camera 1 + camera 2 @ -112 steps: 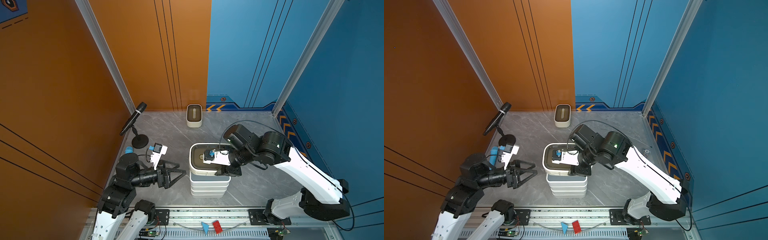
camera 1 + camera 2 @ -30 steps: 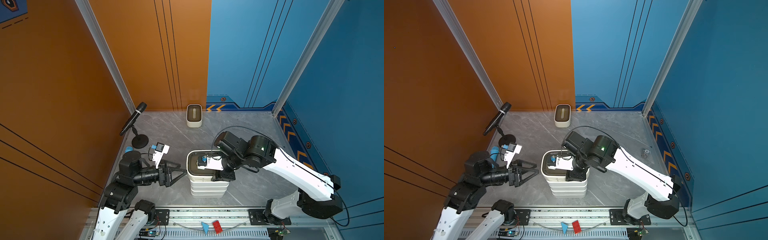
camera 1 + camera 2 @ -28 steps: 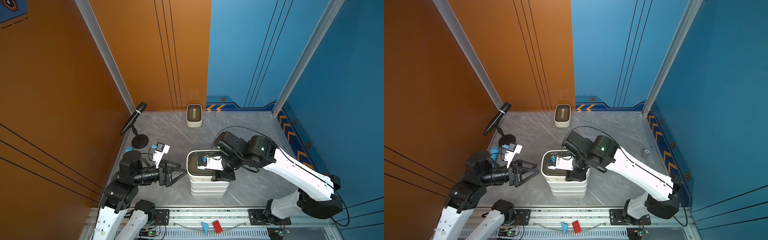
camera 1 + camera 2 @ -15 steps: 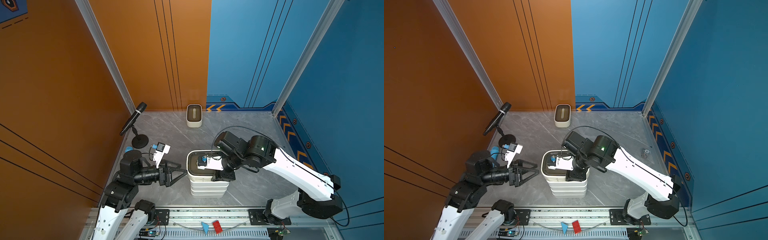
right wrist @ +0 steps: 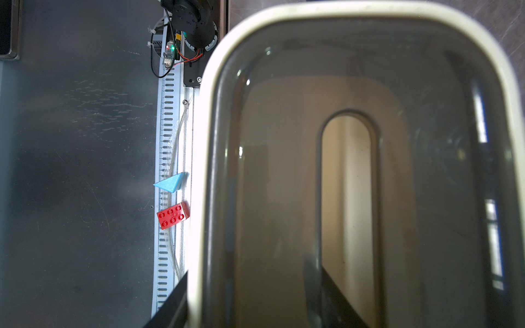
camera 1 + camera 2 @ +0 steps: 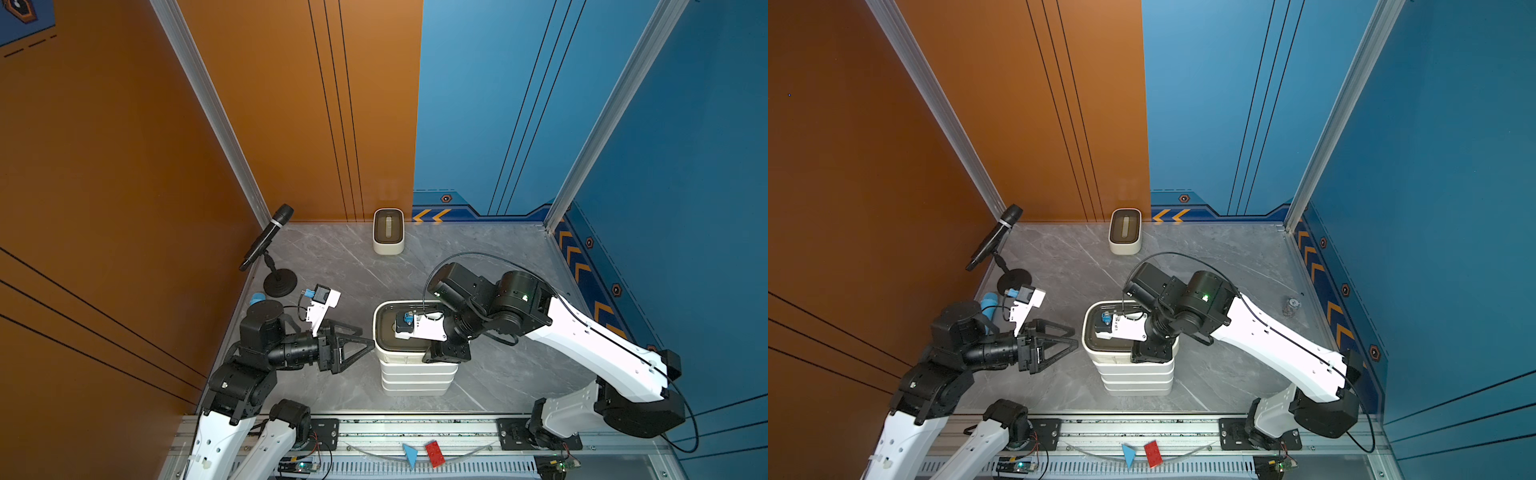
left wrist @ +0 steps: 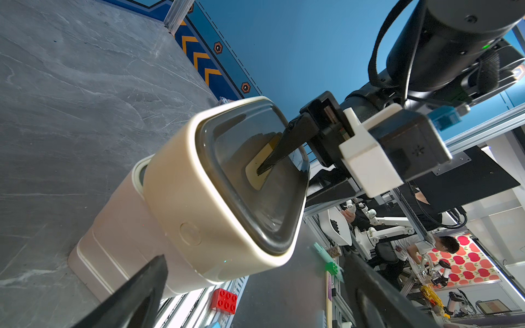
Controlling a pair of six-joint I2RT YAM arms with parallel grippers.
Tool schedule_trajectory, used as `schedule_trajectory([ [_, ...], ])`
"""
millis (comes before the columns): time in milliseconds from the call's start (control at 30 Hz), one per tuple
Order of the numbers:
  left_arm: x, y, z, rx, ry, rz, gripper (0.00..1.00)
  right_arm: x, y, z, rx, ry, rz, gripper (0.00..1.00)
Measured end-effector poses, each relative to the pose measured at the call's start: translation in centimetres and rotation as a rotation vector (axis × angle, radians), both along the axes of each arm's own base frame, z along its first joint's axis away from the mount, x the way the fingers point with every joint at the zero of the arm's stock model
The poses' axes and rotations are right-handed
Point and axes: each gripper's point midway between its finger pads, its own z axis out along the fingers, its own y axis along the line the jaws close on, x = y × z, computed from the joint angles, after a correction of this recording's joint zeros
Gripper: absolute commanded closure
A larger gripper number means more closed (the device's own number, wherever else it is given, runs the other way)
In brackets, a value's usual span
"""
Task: Stack the tissue boxes
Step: Place the tissue box at the tissue box.
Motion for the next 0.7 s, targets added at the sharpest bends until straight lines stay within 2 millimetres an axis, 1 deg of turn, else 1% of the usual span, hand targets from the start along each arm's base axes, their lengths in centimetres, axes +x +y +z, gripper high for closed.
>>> schedule_trajectory([
  [300, 0.0, 0.0, 0.0, 0.0, 0.0, 0.0, 0.02, 0.0, -0.01, 0.01, 0.0, 0.0, -0.001, 0.63],
  [500, 0.08, -0.02, -0.47, 0.004, 0.012, 0.0, 0.02, 0.01, -0.02, 0.02, 0.001, 0.001, -0.004, 0.63],
  [700, 0.06, -0.03, -0.52, 0.004, 0.013, -0.001, 0.02, 0.0, -0.02, 0.03, 0.001, 0.004, -0.007, 0.63],
])
